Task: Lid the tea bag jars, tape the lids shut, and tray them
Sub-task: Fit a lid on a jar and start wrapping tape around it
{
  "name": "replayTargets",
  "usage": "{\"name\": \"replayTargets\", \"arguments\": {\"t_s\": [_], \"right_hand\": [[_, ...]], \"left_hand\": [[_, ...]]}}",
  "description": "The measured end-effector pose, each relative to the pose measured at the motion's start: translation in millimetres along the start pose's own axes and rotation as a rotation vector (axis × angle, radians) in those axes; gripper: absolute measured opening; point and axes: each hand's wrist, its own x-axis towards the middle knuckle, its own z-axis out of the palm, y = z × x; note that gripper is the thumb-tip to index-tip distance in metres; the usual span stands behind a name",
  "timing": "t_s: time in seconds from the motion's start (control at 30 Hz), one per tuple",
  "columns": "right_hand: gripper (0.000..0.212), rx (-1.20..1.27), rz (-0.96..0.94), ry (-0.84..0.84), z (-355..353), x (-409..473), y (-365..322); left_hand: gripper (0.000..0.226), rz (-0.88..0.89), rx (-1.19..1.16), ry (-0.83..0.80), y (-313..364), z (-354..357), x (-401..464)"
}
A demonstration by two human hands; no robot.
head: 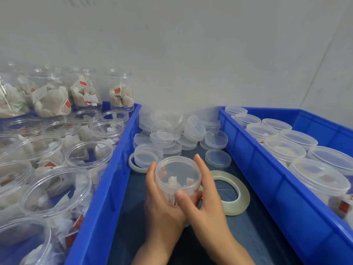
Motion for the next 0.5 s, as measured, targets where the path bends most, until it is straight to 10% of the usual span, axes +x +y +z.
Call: {"name": "replayTargets", "arguments": {"t_s": [0.5], "right_hand": [[0.053,0.094,0.021,0.086,4.6,0.5,-2.8]], "left_hand": [[0.111,0.044,0.01,0.01,-1.0,2.3,-2.2]]}}
